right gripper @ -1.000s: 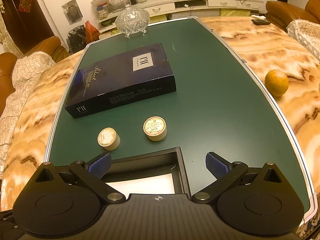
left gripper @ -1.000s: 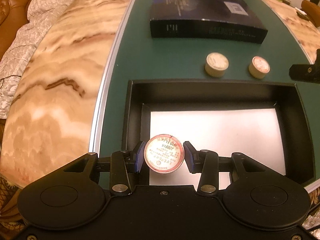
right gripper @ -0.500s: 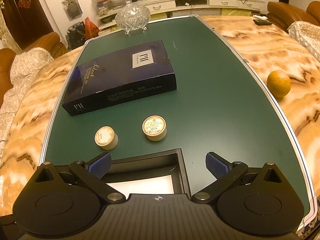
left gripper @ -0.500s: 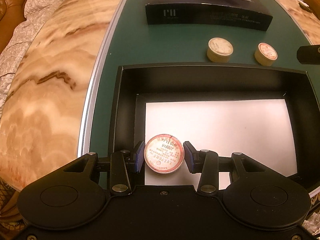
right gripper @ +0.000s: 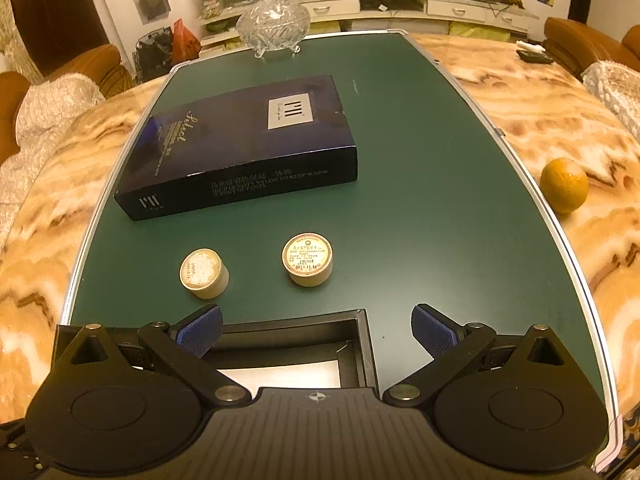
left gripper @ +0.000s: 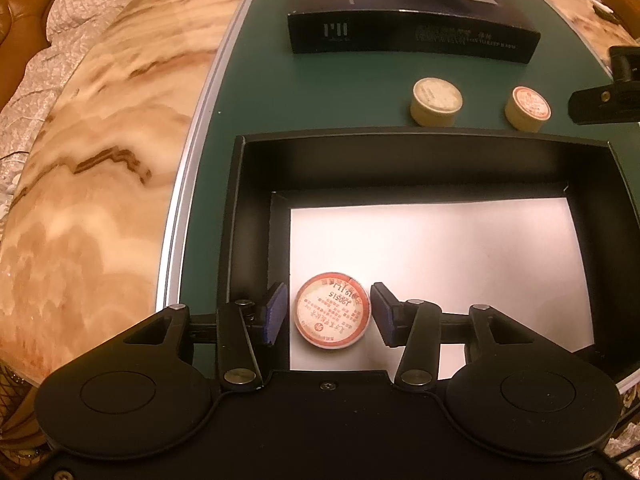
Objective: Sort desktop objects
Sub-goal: 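Carry the tin into the black tray and open the left gripper, then close the right gripper on the white-lidded round tin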
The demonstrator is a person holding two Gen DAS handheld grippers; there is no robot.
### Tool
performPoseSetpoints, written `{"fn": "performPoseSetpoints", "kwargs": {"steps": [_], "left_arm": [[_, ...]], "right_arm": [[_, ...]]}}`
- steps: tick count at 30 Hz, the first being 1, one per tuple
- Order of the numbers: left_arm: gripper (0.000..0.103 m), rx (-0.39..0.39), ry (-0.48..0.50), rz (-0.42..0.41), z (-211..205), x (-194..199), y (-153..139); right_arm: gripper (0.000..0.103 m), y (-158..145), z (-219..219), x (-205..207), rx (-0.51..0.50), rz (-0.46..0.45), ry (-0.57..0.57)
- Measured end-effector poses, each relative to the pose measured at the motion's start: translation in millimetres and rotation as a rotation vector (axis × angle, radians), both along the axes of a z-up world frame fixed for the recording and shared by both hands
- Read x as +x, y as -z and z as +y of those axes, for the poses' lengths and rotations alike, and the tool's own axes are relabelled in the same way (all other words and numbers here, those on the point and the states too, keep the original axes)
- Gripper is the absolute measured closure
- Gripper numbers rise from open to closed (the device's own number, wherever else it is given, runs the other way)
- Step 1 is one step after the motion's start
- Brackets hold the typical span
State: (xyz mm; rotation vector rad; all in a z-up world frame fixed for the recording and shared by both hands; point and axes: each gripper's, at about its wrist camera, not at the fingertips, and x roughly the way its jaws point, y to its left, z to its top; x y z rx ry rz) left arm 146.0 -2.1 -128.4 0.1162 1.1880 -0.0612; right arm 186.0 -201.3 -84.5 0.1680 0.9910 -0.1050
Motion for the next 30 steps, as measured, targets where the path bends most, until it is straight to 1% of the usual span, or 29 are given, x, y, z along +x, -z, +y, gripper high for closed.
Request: {"fn": "performPoseSetpoints", "kwargs": {"steps": [2, 4, 6, 8, 12, 17, 20, 23, 26, 28, 30], "left_arm": [[0.054, -0.009, 0.001, -0.007, 1.6, -0.4, -3.9], [0.048, -0.022, 0.007, -0.012, 2.0, -1.6, -8.4], [0.036, -0.028, 0.012, -0.026, 1.9, -4.0, -14.9], [0.032, -0.028, 0.017, -0.045, 1.3, -6.5, -22.1], [0.023, -0.065, 0.013, -0.072, 5.2, -8.3, -35.8], [0.022, -0.074, 0.002, -0.088, 9.9, -6.3, -41.3], [0.022, -0.077, -0.001, -0.085, 12.7, -5.0, -39.9], [0.022, -0.078, -0.002, -0.081, 15.0, -5.3, -38.2], [0.022, -0.079, -0.004, -0.076, 16.5, -5.2, -36.1], [0.022, -0.074, -0.003, -0.078, 16.4, -5.3, -35.6], [0.022, -0.07, -0.001, -0.08, 16.1, -5.5, -35.2]], "right_arm": [[0.0, 0.8, 0.3, 4.6, -0.009, 0.0, -0.005], [0.0, 1.8, -1.1, 11.1, -0.016, 0.002, -0.006], [0.0, 4.6, -4.8, 20.0, -0.012, 0.015, -0.005], [0.0, 8.9, -9.5, 30.0, -0.006, 0.031, -0.001], [0.0, 19.4, -13.5, 52.2, -0.019, 0.069, -0.01], [0.001, 34.7, -3.0, 71.0, -0.038, 0.1, -0.048], [0.006, 45.8, 4.2, 77.5, -0.052, 0.113, -0.058], [0.012, 55.5, 8.2, 81.3, -0.044, 0.125, -0.062], [0.016, 60.8, 10.5, 83.7, -0.043, 0.129, -0.061], [0.021, 62.4, 11.7, 84.7, -0.04, 0.131, -0.061], [0.022, 63.2, 12.7, 85.9, -0.042, 0.132, -0.063]]}}
